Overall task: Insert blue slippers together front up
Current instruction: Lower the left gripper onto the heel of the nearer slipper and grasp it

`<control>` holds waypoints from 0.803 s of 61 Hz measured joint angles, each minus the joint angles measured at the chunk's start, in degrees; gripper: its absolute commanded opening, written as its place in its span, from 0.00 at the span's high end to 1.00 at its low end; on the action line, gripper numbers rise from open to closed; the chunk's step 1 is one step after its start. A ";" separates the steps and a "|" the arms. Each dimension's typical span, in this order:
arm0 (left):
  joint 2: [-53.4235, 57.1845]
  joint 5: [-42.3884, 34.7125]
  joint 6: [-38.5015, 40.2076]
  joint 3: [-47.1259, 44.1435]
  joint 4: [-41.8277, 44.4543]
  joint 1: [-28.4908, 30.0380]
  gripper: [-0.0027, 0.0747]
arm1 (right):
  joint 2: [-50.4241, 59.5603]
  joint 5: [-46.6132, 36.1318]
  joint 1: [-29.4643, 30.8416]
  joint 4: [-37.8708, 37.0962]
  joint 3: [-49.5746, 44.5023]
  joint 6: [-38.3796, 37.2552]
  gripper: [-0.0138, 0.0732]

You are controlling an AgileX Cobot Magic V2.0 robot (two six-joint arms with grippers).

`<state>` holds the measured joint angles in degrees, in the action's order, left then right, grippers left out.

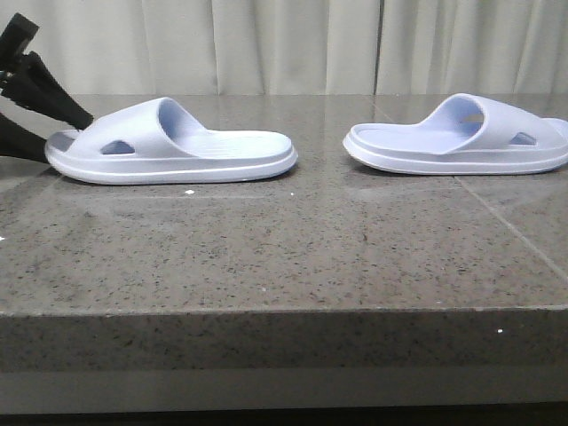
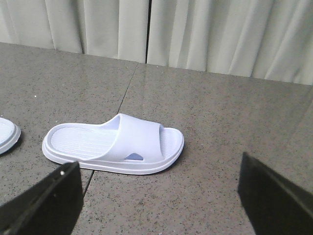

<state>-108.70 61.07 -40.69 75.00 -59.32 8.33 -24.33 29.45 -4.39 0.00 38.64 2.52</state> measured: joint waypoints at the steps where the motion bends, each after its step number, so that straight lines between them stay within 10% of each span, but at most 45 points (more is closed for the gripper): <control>1: -0.08 0.00 0.00 0.00 -0.14 -0.16 0.51 | 0.00 0.00 0.00 0.00 0.00 0.00 0.08; 37: -0.80 3.31 0.00 0.00 -1.21 -3.30 0.54 | 0.00 0.00 0.00 0.00 0.00 0.00 0.08; 49: -0.94 4.99 -0.11 -0.11 -1.05 -3.85 0.82 | 0.00 0.00 0.00 0.00 0.00 0.00 0.08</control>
<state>-109.64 66.06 -40.81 74.89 -60.36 4.49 -24.33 29.45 -4.39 0.00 38.64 2.52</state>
